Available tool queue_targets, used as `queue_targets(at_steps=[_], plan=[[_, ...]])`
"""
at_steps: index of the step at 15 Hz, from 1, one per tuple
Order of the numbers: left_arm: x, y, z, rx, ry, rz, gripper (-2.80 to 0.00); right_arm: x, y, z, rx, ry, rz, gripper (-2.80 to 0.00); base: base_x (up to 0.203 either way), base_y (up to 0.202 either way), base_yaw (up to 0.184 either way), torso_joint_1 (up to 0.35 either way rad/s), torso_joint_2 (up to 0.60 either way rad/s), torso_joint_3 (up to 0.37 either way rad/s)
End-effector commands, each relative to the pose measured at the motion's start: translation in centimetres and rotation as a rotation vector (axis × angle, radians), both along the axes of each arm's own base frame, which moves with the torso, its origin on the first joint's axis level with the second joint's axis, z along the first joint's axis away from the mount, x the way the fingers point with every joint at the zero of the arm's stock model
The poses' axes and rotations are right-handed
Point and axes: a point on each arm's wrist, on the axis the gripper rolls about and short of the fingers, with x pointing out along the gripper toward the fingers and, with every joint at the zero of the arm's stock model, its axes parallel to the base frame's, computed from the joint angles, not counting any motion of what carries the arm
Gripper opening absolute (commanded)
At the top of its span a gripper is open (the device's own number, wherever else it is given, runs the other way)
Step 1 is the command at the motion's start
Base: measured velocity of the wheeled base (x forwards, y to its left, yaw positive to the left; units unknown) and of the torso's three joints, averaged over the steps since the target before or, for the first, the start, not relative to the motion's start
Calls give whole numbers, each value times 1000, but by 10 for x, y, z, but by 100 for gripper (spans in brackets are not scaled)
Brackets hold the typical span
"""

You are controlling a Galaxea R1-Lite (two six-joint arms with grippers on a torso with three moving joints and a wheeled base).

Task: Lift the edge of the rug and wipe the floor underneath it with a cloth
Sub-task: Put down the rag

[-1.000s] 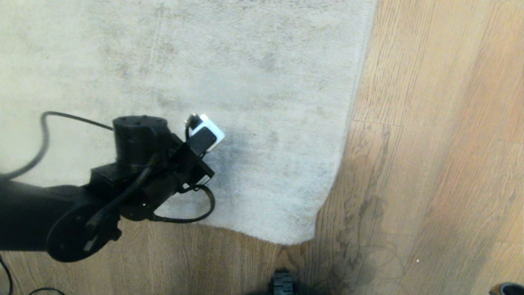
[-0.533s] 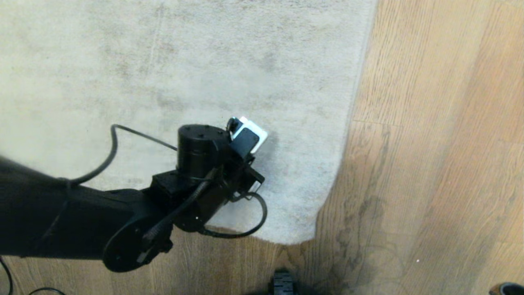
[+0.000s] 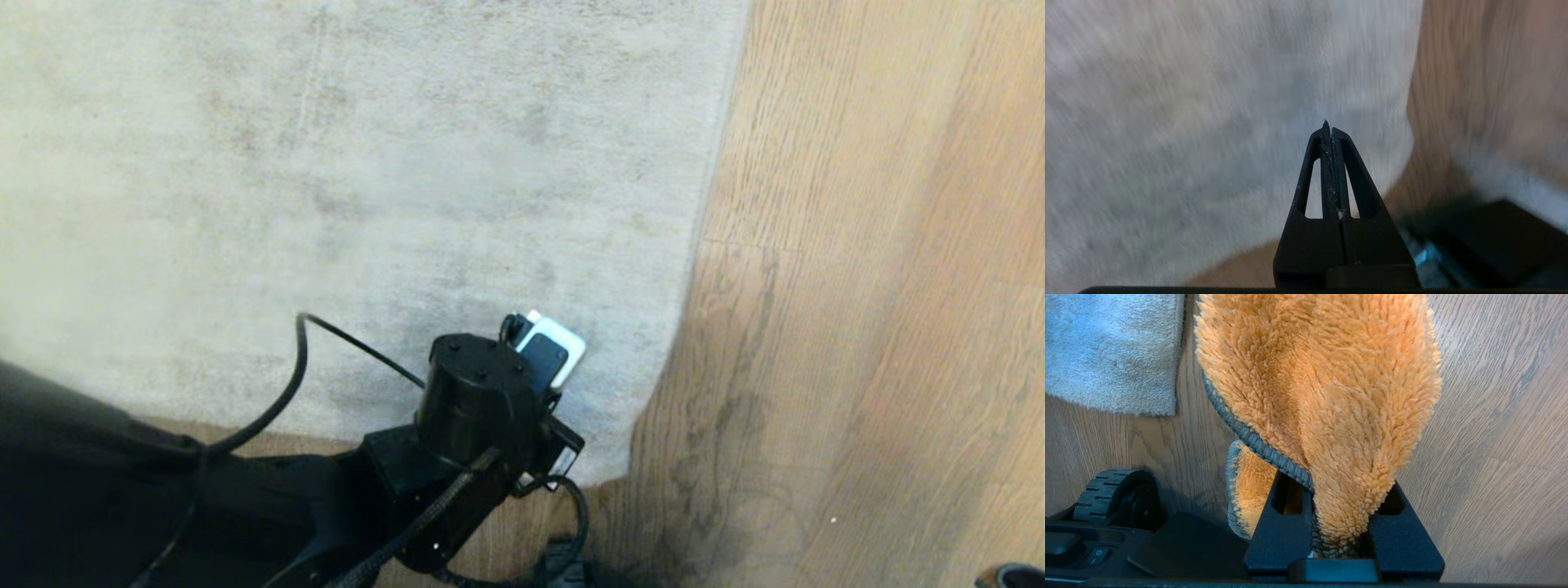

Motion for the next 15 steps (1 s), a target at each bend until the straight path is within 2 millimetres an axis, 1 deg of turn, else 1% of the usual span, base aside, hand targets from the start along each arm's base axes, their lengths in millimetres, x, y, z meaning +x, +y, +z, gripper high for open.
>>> queue_targets(at_steps=[1, 3, 6, 10, 12, 13, 15], plan=[[-11, 8, -21, 60, 53, 0, -280, 0, 0, 0, -1, 2, 1, -280, 0, 0, 0, 0, 0, 0], [-22, 10, -39, 48, 135, 23, -280, 0, 0, 0, -1, 1, 1, -280, 0, 0, 0, 0, 0, 0], [-22, 3, -64, 82, 191, 36, -280, 0, 0, 0, -1, 2, 1, -280, 0, 0, 0, 0, 0, 0], [-11, 2, -93, 145, 236, 72, -280, 0, 0, 0, -1, 0, 1, -280, 0, 0, 0, 0, 0, 0], [-4, 3, -104, 139, 229, 87, -280, 0, 0, 0, -1, 2, 1, -280, 0, 0, 0, 0, 0, 0], [0, 3, -109, 136, 221, 101, -280, 0, 0, 0, -1, 2, 1, -280, 0, 0, 0, 0, 0, 0], [10, 7, -111, 146, 187, 132, -280, 0, 0, 0, -1, 2, 1, -280, 0, 0, 0, 0, 0, 0]])
